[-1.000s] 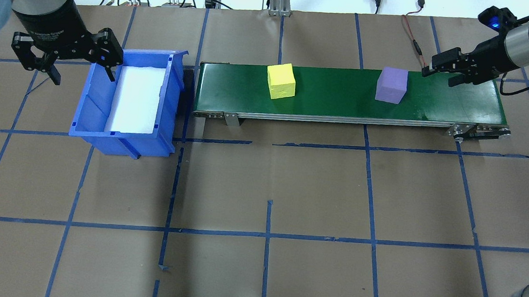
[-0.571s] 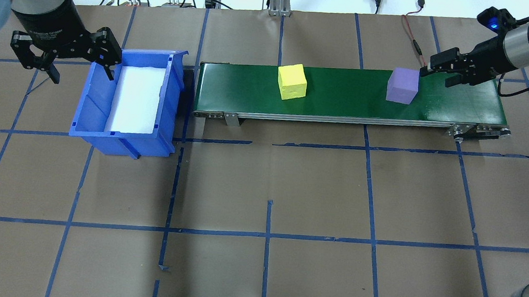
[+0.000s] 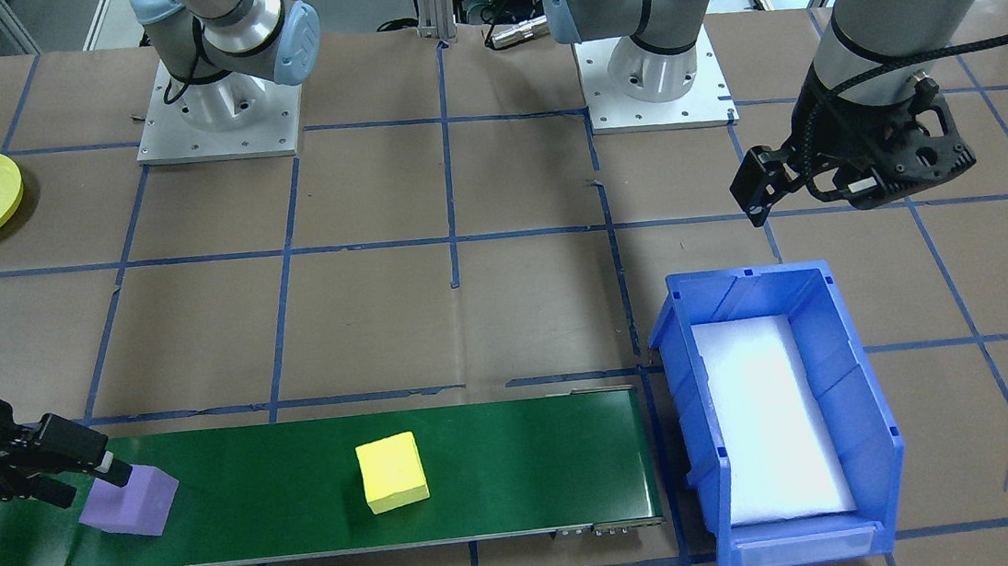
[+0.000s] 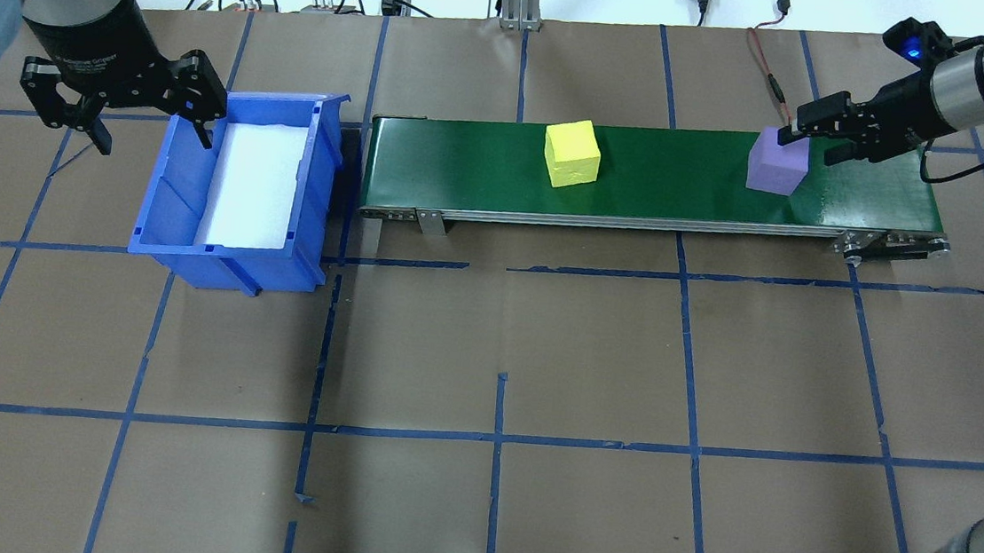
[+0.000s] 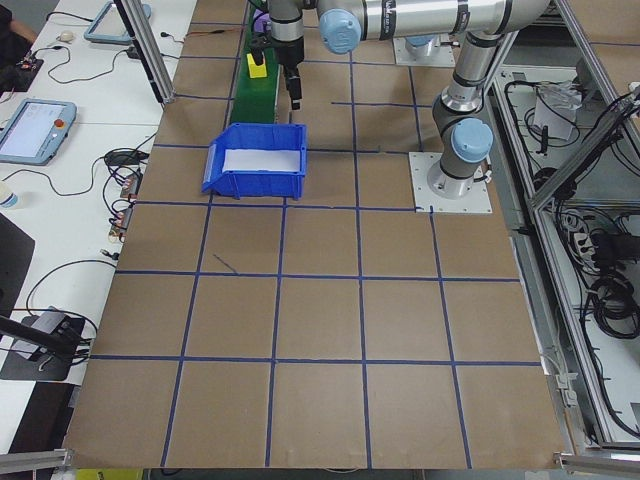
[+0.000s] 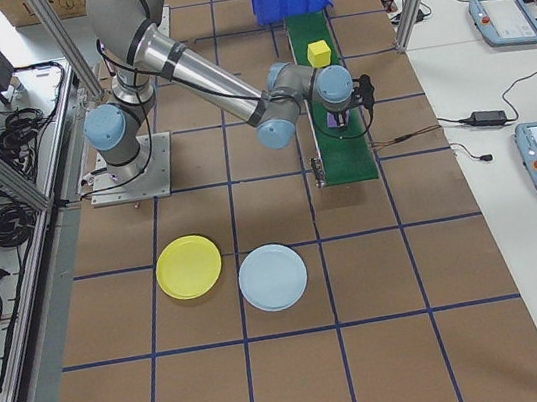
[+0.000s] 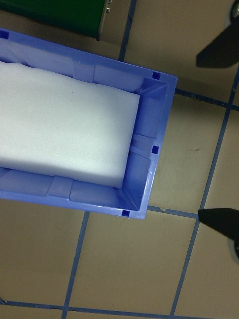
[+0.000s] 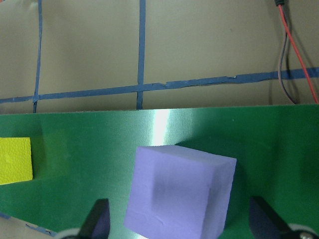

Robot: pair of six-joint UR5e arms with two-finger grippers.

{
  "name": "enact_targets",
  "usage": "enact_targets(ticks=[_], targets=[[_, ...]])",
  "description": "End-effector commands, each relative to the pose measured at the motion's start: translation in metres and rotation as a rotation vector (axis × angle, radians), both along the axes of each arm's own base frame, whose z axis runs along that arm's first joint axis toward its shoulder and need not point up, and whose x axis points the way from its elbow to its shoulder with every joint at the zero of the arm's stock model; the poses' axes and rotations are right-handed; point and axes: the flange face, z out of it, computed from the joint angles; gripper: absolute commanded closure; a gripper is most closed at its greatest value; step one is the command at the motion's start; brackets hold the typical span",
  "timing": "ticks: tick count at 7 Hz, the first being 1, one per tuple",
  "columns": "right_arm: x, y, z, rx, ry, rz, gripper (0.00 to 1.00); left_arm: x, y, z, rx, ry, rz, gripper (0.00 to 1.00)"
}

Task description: Move block left to right into plate

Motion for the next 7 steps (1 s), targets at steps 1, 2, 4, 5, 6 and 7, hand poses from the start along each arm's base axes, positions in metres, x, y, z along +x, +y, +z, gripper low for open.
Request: enact_targets(ticks=[1, 2, 4, 5, 6, 7], targets=[[-0.002, -0.004, -0.011, 0.019, -0.005, -0.008, 0.0, 0.0, 0.0, 0.0, -0.001, -0.001, 0.0, 0.0], [-0.006, -0.005, -0.016, 0.032, 0.015, -0.009, 0.0, 0.0, 0.0, 0.0, -0.001, -0.001, 0.0, 0.0], [-0.021, -0.011, -0.018, -0.012, 0.178, -0.016, 0.23, 0.0, 0.0, 0.0, -0.001, -0.001, 0.0, 0.0], [-0.026, -0.009, -0.02, 0.006, 0.235, -0.01, 0.53, 0.0, 0.0, 0.0, -0.001, 0.001, 0.0, 0.0], [-0.029, -0.009, -0.018, -0.002, 0.266, 0.018, 0.59, 0.0, 0.0, 0.0, -0.001, -0.001, 0.0, 0.0], [-0.033, -0.003, 0.0, -0.001, 0.343, 0.02, 0.58, 0.001, 0.0, 0.0, -0.001, 0.001, 0.002, 0.0]])
